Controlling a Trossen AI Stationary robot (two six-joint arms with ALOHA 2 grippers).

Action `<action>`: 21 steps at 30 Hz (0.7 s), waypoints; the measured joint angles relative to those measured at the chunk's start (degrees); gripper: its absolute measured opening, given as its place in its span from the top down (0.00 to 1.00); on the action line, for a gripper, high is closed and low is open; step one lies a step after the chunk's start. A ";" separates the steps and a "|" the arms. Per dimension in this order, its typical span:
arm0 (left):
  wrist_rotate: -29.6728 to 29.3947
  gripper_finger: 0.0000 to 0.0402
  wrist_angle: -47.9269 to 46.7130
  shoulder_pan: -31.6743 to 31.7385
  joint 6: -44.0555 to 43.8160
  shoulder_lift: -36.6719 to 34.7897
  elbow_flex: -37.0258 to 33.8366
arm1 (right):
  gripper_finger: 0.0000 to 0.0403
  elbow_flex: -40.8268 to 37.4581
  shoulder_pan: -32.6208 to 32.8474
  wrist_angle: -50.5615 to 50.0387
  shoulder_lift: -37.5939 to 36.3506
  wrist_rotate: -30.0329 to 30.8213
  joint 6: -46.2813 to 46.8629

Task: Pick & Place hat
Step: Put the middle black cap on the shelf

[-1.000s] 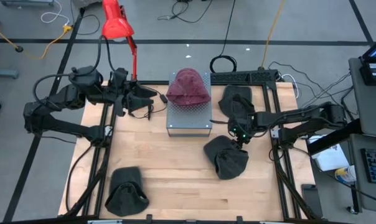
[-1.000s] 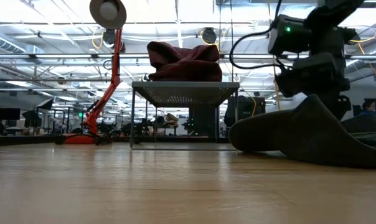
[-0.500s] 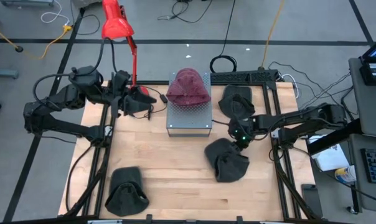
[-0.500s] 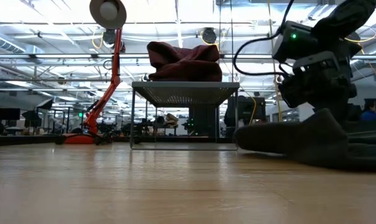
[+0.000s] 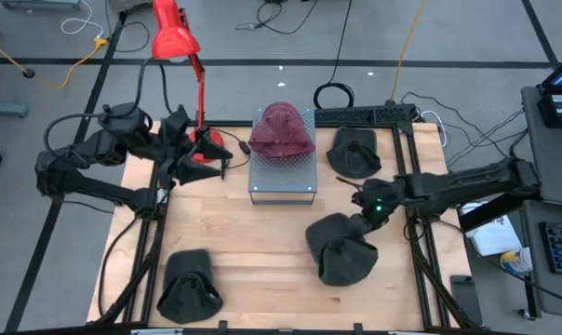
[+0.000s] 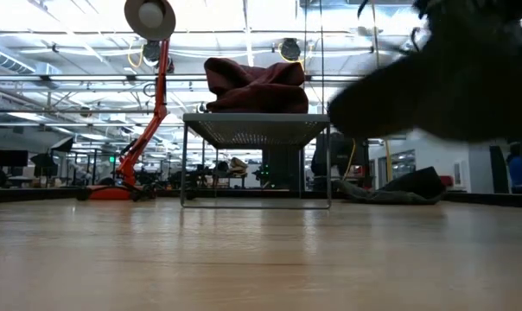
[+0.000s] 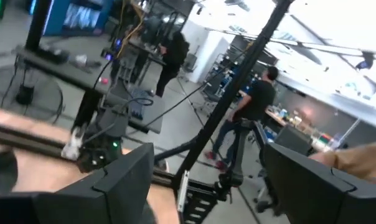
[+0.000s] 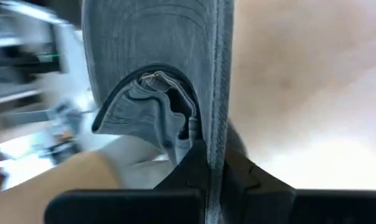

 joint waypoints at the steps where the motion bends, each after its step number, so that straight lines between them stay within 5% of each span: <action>1: -0.57 0.23 0.55 -0.73 1.57 0.00 0.00 | 0.99 0.00 1.00 1.31 -1.71 0.06 2.51; 9: -4.88 0.23 6.83 -8.35 20.05 0.09 0.00 | 0.99 0.04 8.81 20.02 -9.00 3.19 20.43; 21: -25.20 0.23 9.95 -20.42 48.03 0.25 0.00 | 0.99 0.09 11.53 46.94 -2.18 3.20 36.82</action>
